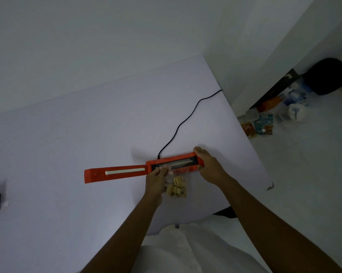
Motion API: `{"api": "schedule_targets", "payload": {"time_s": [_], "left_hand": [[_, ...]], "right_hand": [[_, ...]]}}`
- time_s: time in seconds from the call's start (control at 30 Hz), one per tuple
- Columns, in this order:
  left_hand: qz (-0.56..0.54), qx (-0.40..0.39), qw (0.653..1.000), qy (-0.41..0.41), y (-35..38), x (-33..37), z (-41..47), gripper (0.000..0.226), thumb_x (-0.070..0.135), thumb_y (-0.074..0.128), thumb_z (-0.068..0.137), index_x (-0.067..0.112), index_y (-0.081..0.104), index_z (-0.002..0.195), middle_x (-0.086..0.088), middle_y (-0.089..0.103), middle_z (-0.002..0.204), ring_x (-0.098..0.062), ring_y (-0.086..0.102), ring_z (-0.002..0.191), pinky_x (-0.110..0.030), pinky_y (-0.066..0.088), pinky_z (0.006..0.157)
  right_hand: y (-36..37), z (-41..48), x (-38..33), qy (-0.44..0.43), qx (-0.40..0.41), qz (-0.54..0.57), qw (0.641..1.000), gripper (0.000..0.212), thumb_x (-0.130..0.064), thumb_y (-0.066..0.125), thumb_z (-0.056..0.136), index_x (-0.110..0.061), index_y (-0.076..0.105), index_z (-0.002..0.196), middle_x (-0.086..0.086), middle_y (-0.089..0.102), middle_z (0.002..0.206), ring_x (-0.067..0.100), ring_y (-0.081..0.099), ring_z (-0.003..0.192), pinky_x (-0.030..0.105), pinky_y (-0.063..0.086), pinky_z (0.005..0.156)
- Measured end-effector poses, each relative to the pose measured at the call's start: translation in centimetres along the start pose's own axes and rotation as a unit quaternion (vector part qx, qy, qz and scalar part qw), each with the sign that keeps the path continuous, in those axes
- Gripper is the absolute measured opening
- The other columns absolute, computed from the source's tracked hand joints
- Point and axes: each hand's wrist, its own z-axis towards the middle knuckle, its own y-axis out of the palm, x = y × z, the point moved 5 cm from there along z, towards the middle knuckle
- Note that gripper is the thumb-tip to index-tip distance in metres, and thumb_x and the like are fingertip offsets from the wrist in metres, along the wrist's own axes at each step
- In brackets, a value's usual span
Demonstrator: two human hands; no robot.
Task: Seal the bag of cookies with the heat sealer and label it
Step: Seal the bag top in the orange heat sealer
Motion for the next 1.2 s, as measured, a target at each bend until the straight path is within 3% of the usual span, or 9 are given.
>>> {"api": "schedule_targets", "payload": {"time_s": [0.17, 0.3, 0.5, 0.63, 0.77, 0.9, 0.97, 1.2], "left_hand": [[0.01, 0.007, 1.0, -0.003, 0.0, 0.0, 0.2, 0.024, 0.027, 0.059, 0.094, 0.006, 0.07, 0.097, -0.004, 0.058, 0.072, -0.01, 0.046, 0.051, -0.018, 0.035, 0.04], [0.016, 0.009, 1.0, -0.001, -0.1, -0.2, 0.2, 0.021, 0.026, 0.061, 0.093, 0.008, 0.072, 0.093, -0.004, 0.059, 0.067, -0.014, 0.049, 0.054, -0.022, 0.039, 0.047], [0.046, 0.013, 0.998, 0.044, 0.1, 0.6, 0.1, 0.02, 0.022, 0.06, 0.094, 0.009, 0.073, 0.086, -0.01, 0.063, 0.071, -0.02, 0.053, 0.06, -0.025, 0.041, 0.047], [0.089, 0.023, 0.991, 0.099, 0.8, 1.9, -0.1, 0.026, 0.021, 0.06, 0.094, 0.0, 0.072, 0.083, -0.01, 0.057, 0.064, -0.021, 0.048, 0.059, -0.032, 0.041, 0.052], [0.121, 0.037, 0.985, 0.117, 0.6, 1.7, -0.4, 0.031, 0.021, 0.06, 0.094, -0.006, 0.068, 0.08, -0.007, 0.052, 0.057, -0.021, 0.044, 0.053, -0.029, 0.039, 0.049], [0.17, 0.031, 0.968, 0.18, 0.5, 1.9, -1.7, 0.029, 0.017, 0.058, 0.095, -0.002, 0.068, 0.075, -0.003, 0.054, 0.053, -0.005, 0.041, 0.042, -0.016, 0.035, 0.043], [0.177, 0.008, 0.96, 0.219, 0.9, 2.1, -2.6, 0.029, 0.014, 0.058, 0.095, 0.0, 0.068, 0.072, -0.002, 0.056, 0.052, -0.003, 0.046, 0.04, -0.015, 0.04, 0.044], [0.2, -0.008, 0.936, 0.288, 0.9, 1.8, -4.2, 0.014, 0.024, 0.059, 0.095, 0.021, 0.072, 0.091, 0.006, 0.072, 0.085, -0.007, 0.066, 0.077, -0.023, 0.056, 0.068]], "right_hand": [[-0.1, 0.0, 0.0, 0.0, -0.002, 0.009, 1.0, 0.07, 0.01, 0.05, 0.091, -0.009, 0.025, 0.153, 0.009, 0.021, 0.162, 0.021, 0.016, 0.151, 0.023, 0.008, 0.117], [-0.1, 0.0, 0.0, 0.001, -0.001, 0.009, 1.0, 0.07, 0.011, 0.05, 0.091, -0.009, 0.025, 0.153, 0.009, 0.021, 0.162, 0.021, 0.016, 0.15, 0.018, 0.007, 0.113], [-0.1, 0.0, -0.1, -0.004, -0.002, 0.001, 1.0, 0.07, 0.008, 0.051, 0.092, -0.009, 0.024, 0.154, 0.01, 0.021, 0.162, 0.021, 0.016, 0.151, 0.025, 0.01, 0.118], [-0.1, 0.1, -0.1, -0.002, 0.003, -0.002, 1.0, 0.07, 0.007, 0.052, 0.092, -0.01, 0.025, 0.154, 0.008, 0.022, 0.162, 0.021, 0.016, 0.151, 0.03, 0.012, 0.121], [-0.1, 0.1, 0.0, -0.003, 0.005, 0.001, 1.0, 0.071, 0.008, 0.052, 0.09, -0.011, 0.025, 0.154, 0.009, 0.022, 0.162, 0.022, 0.017, 0.15, 0.029, 0.012, 0.12], [0.0, 0.2, 0.1, -0.006, 0.005, 0.005, 1.0, 0.071, 0.008, 0.052, 0.091, -0.01, 0.025, 0.154, 0.009, 0.022, 0.162, 0.023, 0.017, 0.15, 0.028, 0.011, 0.119], [0.0, 0.3, 0.1, -0.008, 0.003, 0.008, 1.0, 0.071, 0.009, 0.052, 0.091, -0.009, 0.025, 0.154, 0.009, 0.022, 0.162, 0.023, 0.016, 0.151, 0.031, 0.011, 0.121], [0.0, 0.5, 0.4, -0.014, -0.008, 0.019, 1.0, 0.07, 0.01, 0.054, 0.09, -0.007, 0.027, 0.152, 0.012, 0.023, 0.161, 0.024, 0.019, 0.15, 0.031, 0.013, 0.123]]}}
